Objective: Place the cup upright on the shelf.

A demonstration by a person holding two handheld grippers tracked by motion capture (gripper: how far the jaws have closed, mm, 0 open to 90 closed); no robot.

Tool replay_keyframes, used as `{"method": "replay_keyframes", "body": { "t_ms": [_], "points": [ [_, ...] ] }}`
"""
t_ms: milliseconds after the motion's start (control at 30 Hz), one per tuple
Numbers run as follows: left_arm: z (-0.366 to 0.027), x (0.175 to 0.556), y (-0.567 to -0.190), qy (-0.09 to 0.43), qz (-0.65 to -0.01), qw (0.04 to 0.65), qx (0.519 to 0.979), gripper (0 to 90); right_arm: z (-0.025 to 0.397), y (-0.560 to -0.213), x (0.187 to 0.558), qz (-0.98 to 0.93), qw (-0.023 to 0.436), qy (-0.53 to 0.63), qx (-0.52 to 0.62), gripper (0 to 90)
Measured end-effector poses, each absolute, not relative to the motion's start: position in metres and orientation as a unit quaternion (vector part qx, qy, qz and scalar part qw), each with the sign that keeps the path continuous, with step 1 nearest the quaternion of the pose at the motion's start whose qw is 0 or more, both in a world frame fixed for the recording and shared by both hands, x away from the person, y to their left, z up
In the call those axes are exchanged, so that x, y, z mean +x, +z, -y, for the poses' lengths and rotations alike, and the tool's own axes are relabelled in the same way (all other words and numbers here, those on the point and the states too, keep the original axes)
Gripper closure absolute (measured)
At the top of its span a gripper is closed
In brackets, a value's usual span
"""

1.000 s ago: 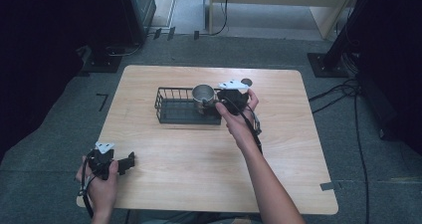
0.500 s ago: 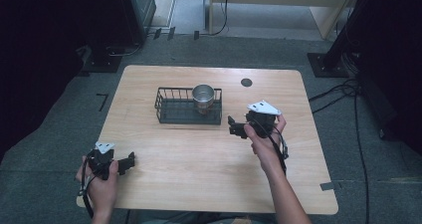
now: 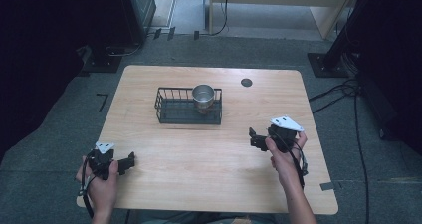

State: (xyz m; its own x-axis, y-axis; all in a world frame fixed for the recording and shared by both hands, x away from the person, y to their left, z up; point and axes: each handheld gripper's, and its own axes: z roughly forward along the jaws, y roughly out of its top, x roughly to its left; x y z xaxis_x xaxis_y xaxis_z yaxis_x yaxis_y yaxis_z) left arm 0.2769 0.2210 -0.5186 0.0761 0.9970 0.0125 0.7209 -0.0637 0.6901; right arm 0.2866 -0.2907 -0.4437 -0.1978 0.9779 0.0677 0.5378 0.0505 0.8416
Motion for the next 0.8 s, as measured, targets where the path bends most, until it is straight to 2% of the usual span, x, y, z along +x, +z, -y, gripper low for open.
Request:
{"method": "replay_keyframes", "body": {
  "t_ms": [800],
  "points": [
    [-0.221,0.277,-0.519,0.257,-0.629,0.269,0.683,0.0,0.375,-0.504,0.239,-0.622,0.286,0.33,0.65,0.0]
  ]
}}
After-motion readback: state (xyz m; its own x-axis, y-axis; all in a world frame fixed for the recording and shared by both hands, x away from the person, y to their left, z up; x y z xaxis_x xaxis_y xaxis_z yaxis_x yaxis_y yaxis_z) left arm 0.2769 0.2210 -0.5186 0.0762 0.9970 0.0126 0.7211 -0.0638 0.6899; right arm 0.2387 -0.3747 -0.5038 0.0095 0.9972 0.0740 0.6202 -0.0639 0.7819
